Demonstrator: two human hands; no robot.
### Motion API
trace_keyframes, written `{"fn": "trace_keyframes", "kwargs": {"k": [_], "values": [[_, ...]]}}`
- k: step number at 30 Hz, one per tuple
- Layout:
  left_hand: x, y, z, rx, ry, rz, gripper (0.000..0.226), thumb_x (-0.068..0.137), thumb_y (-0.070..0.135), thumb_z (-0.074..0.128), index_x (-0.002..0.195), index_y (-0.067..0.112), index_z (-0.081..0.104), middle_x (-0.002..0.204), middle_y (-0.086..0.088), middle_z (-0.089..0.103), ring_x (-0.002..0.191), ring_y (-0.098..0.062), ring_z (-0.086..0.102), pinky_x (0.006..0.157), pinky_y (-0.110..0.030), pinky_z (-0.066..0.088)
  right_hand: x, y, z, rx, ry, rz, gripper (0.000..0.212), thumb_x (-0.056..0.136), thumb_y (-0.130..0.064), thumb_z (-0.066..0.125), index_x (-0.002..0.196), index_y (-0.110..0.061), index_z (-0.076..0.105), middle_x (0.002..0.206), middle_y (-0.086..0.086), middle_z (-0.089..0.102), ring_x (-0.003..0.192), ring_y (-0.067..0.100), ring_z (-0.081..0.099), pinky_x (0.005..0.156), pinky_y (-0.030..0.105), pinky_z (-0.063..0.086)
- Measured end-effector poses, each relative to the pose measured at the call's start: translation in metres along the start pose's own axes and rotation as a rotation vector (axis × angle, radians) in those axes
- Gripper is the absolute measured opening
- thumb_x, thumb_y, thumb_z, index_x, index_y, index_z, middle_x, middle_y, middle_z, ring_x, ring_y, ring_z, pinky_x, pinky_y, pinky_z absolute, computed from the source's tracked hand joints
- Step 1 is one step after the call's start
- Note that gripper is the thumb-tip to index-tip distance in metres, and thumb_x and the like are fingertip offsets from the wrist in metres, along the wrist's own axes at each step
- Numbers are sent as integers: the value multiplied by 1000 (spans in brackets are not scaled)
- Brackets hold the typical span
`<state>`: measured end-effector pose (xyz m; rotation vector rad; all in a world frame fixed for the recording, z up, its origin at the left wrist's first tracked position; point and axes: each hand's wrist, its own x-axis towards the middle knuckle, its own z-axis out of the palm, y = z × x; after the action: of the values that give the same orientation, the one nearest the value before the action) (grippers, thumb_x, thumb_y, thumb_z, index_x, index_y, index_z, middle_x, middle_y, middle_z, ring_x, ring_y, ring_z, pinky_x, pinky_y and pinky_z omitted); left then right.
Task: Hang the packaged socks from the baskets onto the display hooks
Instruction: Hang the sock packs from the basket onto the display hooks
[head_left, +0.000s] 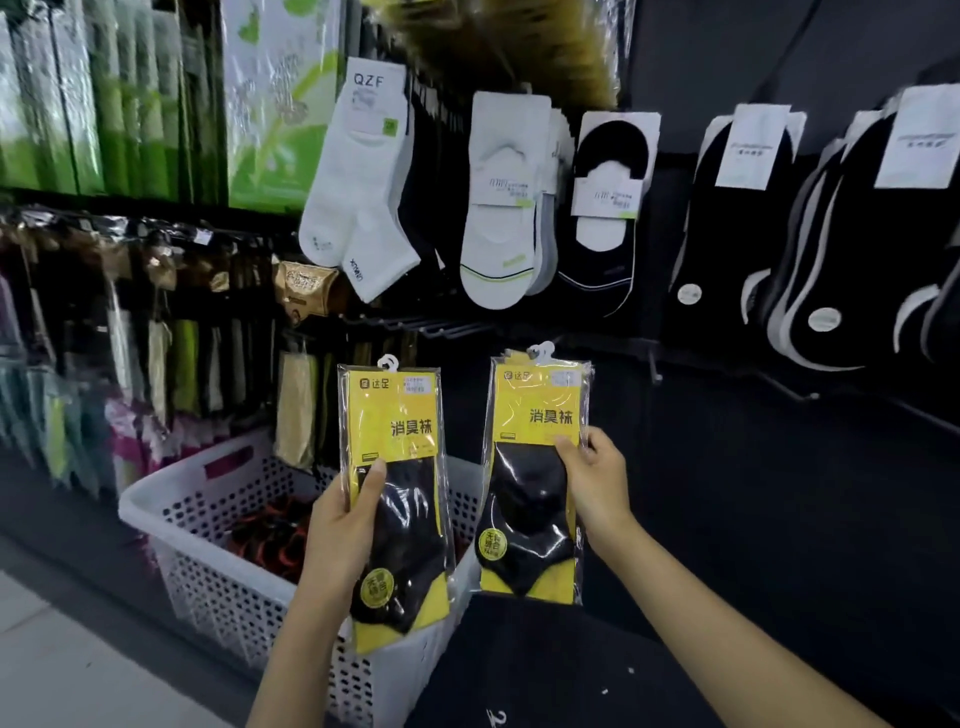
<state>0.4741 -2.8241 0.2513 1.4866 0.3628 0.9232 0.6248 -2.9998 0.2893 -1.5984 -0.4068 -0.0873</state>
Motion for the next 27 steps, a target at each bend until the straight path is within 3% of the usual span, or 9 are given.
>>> {"fn": "trace_keyframes", "kwargs": {"k": [3,6,8,10,13,20,23,25,27], "values": [[-1,-1,1,-24,-10,-10,24,91,45,52,77,27,60,54,13,55,54,2,53,61,-22,41,10,7,7,28,41,69,27,96,-20,55,103,6,56,101,32,62,87,44,61,78,46,51],[-2,-2,7,-62,-16,-28,25,89,46,53,79,24,60,56,11,55,56,-2,53,55,-10,43,21,12,12,89,87,188,24,92,-26,60,92,-2,62,90,16,64,78,20,58,72,31,48],[-3,-1,12,-78,-18,-31,23,91,41,54,72,28,52,47,18,55,46,8,52,44,0,36,25,18,10,156,109,311,17,89,-27,65,85,-11,62,96,8,65,88,19,62,80,32,52],[-5,0,14,-90,-43,-47,24,92,40,54,76,23,57,56,19,61,52,12,56,46,0,39,23,25,5,189,148,389,19,88,-23,67,95,-6,65,103,11,66,97,24,63,88,36,52],[-7,0,16,-118,-89,-72,37,89,45,55,91,8,59,82,0,58,76,-13,53,62,-16,42,13,30,-5,112,234,386,26,89,-20,66,106,-1,63,111,15,64,100,24,60,95,39,51],[-16,9,34,-101,-114,-101,20,78,44,69,75,24,67,72,5,68,67,-2,61,66,-20,44,-35,-6,-6,123,-211,154,20,90,-34,60,100,-17,64,100,4,68,91,17,65,81,29,55],[-21,11,44,-102,-128,-124,20,73,38,75,84,22,71,86,0,74,79,-14,68,73,-27,52,-46,-17,-1,91,-278,83,20,86,-32,66,99,-17,66,96,6,71,84,17,68,76,33,57],[-24,13,48,-104,-148,-104,23,69,38,78,86,24,72,87,4,75,81,-10,70,69,-21,52,-49,-18,-1,150,-301,72,14,87,-27,66,99,-19,66,96,1,73,82,11,71,64,25,57],[-23,14,48,-88,-144,-77,23,71,40,76,86,23,72,83,6,74,78,-7,70,62,-14,51,-51,-16,-2,172,-297,73,14,90,-24,63,103,-23,64,100,-3,73,87,8,71,66,22,57]]}}
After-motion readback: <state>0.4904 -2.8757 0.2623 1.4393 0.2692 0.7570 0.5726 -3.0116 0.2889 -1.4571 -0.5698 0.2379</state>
